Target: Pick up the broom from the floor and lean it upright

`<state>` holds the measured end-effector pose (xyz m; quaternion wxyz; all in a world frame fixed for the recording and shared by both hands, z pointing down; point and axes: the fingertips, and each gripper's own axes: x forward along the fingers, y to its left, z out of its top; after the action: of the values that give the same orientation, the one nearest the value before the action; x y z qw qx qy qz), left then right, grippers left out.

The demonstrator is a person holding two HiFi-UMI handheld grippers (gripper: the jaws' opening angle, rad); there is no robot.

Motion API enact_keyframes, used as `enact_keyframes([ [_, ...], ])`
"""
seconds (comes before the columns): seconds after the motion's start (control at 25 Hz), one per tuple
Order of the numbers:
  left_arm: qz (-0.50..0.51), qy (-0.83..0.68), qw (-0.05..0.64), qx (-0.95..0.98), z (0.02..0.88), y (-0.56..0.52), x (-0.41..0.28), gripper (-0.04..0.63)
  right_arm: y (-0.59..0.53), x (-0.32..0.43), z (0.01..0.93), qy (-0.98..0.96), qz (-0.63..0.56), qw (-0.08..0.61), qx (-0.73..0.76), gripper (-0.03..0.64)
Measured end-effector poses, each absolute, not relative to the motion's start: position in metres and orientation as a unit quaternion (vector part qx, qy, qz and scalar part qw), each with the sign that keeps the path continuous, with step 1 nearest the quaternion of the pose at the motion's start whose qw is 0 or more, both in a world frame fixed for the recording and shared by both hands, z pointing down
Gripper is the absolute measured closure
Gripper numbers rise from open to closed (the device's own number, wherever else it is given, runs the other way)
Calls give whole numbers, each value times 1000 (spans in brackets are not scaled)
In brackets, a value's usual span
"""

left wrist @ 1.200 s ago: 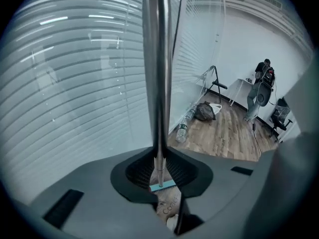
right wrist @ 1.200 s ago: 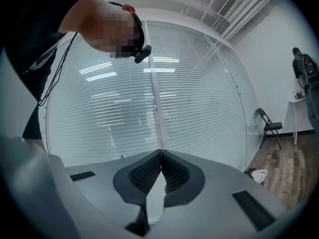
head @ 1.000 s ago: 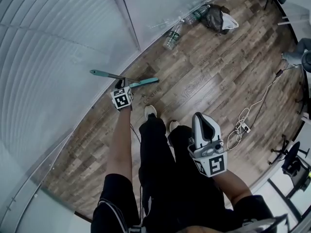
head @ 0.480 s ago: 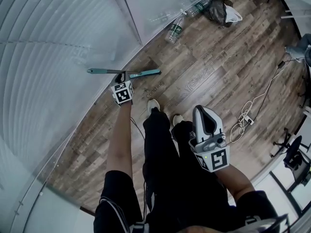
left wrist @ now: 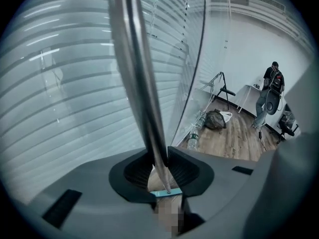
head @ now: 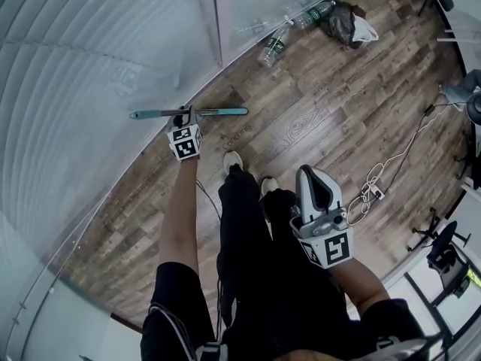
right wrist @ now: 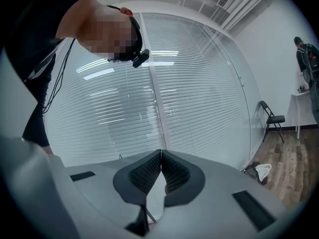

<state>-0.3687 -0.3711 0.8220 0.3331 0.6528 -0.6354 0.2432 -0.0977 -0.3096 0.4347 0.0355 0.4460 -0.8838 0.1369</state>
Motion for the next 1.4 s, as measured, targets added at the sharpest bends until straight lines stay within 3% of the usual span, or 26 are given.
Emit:
enact_keyframes([
  [0.04, 245, -633, 329, 657, 821, -372, -370, 488, -310, -99, 434, -884, 137, 34, 446, 598],
  [0.44, 313, -552, 257, 729, 812, -425, -315, 494, -303, -86, 431, -878, 137, 42, 457, 598],
  [0.76, 321, -531, 298, 726, 810, -494, -272, 494, -304, -50, 432, -852, 142, 36, 503, 598],
  [1.04, 331, -517, 281, 737, 819, -513, -247, 494, -300, -25, 447, -839, 153, 37, 522, 598],
  [1.24, 313, -510, 320, 735, 820, -520, -243, 492, -302, -25, 446, -844, 164, 24, 510, 598],
  [1.36, 306, -514, 327, 732, 820, -518, -246, 467, -301, -26, 447, -845, 168, 25, 508, 598],
  [1.4, 305, -511, 327, 734, 821, -516, -245, 423, -301, -25, 447, -844, 170, 25, 507, 598],
])
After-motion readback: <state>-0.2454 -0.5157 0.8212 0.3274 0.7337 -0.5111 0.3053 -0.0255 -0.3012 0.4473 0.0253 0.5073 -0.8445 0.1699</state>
